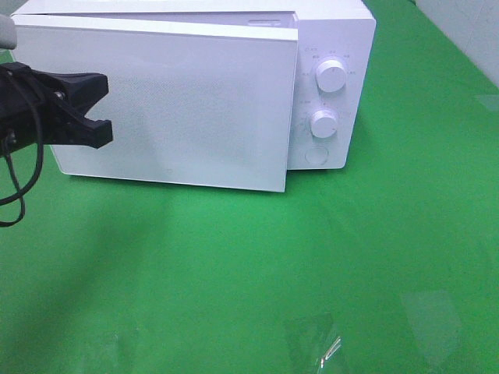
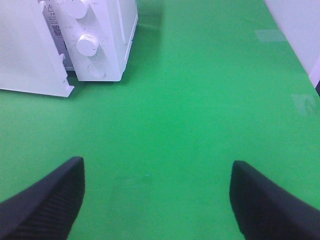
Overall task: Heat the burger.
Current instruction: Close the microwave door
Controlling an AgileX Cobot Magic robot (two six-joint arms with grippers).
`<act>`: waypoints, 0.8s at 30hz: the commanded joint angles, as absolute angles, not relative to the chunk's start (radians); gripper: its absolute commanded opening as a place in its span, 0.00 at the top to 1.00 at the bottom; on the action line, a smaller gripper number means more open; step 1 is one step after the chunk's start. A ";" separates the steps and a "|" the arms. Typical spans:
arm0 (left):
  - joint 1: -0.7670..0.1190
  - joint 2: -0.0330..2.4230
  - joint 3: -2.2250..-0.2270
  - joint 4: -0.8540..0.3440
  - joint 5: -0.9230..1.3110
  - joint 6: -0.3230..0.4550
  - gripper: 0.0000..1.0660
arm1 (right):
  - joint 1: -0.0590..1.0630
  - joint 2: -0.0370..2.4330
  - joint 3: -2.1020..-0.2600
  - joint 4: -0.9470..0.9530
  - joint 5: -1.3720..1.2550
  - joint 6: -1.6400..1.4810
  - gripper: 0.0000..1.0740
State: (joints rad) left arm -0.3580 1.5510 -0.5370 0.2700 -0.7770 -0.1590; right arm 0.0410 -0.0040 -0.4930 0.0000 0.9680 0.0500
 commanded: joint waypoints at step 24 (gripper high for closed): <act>-0.610 1.839 -0.898 0.023 -0.640 -0.022 1.00 | 0.034 -0.031 -0.491 0.007 0.959 0.040 0.29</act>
State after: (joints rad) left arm -0.6040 1.8400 -0.8860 0.0320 -0.6520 -0.0250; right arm 0.0410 -0.0040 -0.4930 0.0000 0.9680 0.0500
